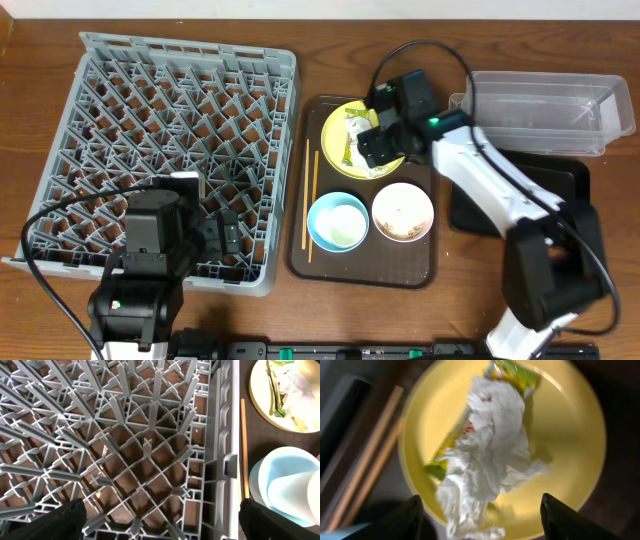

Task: Sort waste into correct bins and load items into the dishwasher
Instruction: 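Reach the right gripper to the yellow plate and grasp the white tissue, then carry the tissue right and drop it into the clear bin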

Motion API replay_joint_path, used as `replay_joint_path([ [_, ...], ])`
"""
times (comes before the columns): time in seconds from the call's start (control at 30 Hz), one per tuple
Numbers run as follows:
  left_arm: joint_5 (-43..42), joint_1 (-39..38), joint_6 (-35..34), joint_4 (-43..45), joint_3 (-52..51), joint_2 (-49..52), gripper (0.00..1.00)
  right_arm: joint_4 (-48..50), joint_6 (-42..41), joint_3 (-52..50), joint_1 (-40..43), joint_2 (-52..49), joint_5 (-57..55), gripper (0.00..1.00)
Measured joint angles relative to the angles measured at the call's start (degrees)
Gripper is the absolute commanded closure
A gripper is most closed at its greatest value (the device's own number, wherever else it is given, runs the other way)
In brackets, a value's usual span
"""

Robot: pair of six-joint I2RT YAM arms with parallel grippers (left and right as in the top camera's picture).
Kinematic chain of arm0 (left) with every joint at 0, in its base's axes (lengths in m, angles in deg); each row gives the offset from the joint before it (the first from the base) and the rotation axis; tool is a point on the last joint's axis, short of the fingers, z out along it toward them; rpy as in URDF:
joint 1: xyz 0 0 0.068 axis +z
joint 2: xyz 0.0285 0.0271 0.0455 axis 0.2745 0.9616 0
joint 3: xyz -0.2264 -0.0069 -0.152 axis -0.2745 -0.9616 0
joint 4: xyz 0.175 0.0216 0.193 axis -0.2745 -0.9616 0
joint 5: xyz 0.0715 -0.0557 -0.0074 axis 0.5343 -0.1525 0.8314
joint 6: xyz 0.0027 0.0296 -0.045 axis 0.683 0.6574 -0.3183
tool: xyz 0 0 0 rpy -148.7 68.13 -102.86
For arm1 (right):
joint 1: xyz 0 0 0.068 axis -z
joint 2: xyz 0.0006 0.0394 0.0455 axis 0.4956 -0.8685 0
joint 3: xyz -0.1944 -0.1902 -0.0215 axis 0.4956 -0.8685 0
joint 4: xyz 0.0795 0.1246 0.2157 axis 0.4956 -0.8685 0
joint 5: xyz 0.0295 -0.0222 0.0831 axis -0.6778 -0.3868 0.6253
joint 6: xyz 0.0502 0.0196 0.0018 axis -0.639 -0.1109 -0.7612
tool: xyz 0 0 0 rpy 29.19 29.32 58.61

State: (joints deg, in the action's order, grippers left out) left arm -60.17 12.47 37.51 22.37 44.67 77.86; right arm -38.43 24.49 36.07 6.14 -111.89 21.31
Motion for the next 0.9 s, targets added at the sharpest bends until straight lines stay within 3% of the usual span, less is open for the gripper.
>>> replay_joint_path([
  [0.1,0.00,0.00,0.00,0.00,0.00,0.00,0.02,1.31,-2.69,0.00,-1.14,-3.10,-2.19,0.41],
  [0.2,0.00,0.00,0.00,0.02,0.00,0.00,0.02,2.34,-4.74,0.00,-1.79,-5.27,-3.30,0.42],
  [0.37,0.00,0.00,0.00,0.00,0.00,0.00,0.02,3.45,-8.00,0.00,-1.90,-7.87,-4.28,0.83],
  [0.5,0.00,0.00,0.00,0.00,0.00,0.00,0.02,4.42,-9.46,0.07,-1.90,-7.89,-4.61,0.99],
  [0.67,0.00,0.00,0.00,0.00,0.00,0.00,0.02,3.72,-9.99,0.04,-1.60,-4.79,-5.90,0.99],
  [0.9,0.00,0.00,0.00,0.00,0.00,0.00,0.02,4.26,-10.88,0.66,3.32,10.10,-14.43,0.99],
])
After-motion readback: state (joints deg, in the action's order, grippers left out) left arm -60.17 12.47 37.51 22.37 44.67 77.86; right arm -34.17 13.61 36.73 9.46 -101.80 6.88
